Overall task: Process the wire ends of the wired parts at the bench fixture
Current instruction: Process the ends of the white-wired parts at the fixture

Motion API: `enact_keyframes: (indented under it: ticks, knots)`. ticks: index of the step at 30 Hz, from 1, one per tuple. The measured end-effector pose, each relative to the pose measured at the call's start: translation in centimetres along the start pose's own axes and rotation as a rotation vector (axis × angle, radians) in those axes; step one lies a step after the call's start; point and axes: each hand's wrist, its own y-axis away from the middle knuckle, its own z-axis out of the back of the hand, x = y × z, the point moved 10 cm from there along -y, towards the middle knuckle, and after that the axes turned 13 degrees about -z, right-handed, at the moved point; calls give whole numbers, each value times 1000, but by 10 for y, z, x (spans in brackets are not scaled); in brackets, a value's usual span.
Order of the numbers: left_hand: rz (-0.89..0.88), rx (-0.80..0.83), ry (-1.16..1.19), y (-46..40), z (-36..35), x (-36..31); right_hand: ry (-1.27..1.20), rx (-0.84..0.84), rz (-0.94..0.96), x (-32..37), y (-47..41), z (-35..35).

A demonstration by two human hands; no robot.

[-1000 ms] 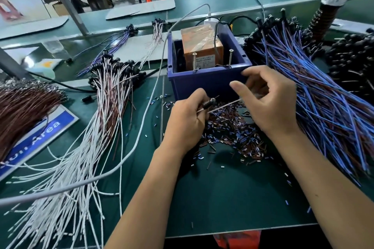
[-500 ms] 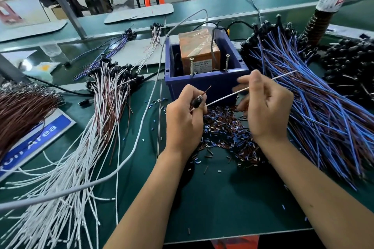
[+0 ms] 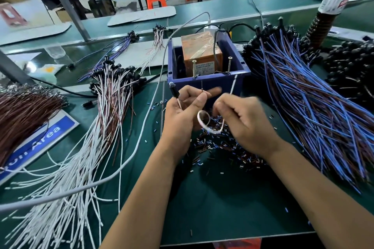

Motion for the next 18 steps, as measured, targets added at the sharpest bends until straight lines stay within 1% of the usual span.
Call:
enact_keyframes:
  ticks: [2,4,8,11,13,15,16,18]
  knots:
    - [59,43,83,3,-6,4,4,114,-14,-2,2,-16]
    - [81,71,130,6,-11,3,-10,171,-37,-5,3,-22]
    - [96,66,145,6,-9,4,-65,266,-116,-14,2,-30]
    - [119,66,131,6,-9,7,-109,335,-131,-15,4,-36]
    - [120,27,108,4,-3,9,-204,371,-129,-11,5,-34]
    - [118,-19,101,2,6,11,-385,324,-145,-10,2,-21]
    - [115,-29,91,0,9,12,-464,258,-153,-11,-1,-12]
    - [99,-15,67,-1,12,13,-547,83,-183,-19,-6,6]
